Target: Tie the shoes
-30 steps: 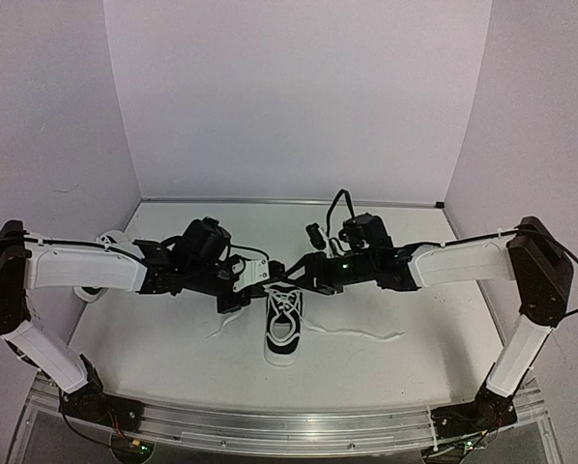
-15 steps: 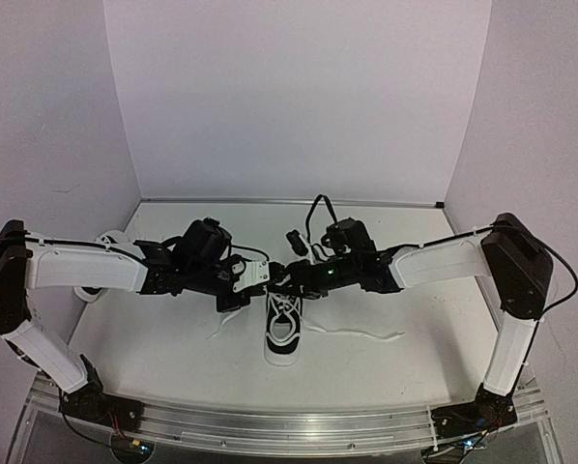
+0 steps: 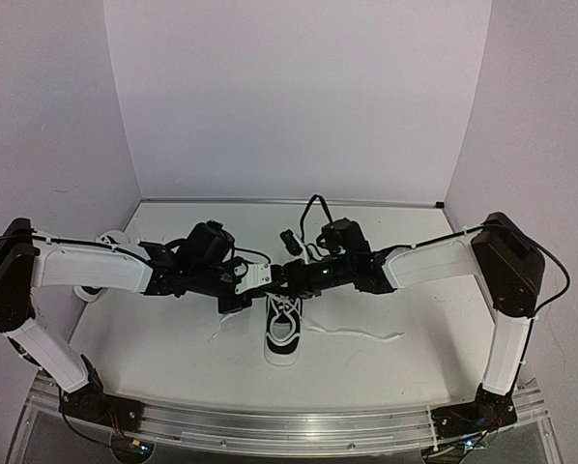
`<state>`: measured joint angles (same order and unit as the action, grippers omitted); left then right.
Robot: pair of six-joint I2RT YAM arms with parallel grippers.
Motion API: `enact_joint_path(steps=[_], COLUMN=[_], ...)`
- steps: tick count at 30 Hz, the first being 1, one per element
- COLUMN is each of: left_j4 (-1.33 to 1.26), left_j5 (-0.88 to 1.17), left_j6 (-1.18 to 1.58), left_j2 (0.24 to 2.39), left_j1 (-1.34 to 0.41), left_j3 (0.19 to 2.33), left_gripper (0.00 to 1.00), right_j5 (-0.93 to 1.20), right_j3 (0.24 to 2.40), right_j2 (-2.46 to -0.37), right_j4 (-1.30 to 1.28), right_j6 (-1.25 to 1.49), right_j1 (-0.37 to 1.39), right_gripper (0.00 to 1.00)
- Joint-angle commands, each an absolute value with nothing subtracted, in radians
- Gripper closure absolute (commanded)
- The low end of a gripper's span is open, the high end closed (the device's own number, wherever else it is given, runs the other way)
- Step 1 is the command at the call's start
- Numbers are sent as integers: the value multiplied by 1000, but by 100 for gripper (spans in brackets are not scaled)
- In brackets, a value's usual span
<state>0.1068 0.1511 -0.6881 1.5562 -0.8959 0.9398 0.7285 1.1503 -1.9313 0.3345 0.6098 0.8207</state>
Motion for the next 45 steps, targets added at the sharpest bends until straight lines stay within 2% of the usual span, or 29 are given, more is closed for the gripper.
enact_joint_path(steps=[1,9,20,25,29,35,41,45], left_j4=[64,57,-73,-102,-128,-168,-197,-206], left_j5=[147,125,156,189,205,272,320,339], left_j6=[-703,-677,-596,-576,-566,-541,-523,-514], left_j2=[1561,1592,1578,1556,1560,1601,1654,1680], left_j1=[-900,-897,-879,-876,-876,-876,-876,-876], left_j3=[943,947,869,847,852,890,928,947], left_gripper=[98,94,65,54,53,53,61,60], right_j5=[742,748,652,561,493,472,464,464], right_j3=[1186,1174,1072,1042,1040,1021,1017,1019], right_j2=[-1946,-1928,-1791,-1719,-1688,-1661,-1652,-1652], right_j4=[374,380,357,249,138,104,95,92], right_j6=[616,612,610,585,549,535,531,530], right_j1=[829,829,828,819,816,815,815,816], right_gripper=[69,100,100,100,100,100,100,100])
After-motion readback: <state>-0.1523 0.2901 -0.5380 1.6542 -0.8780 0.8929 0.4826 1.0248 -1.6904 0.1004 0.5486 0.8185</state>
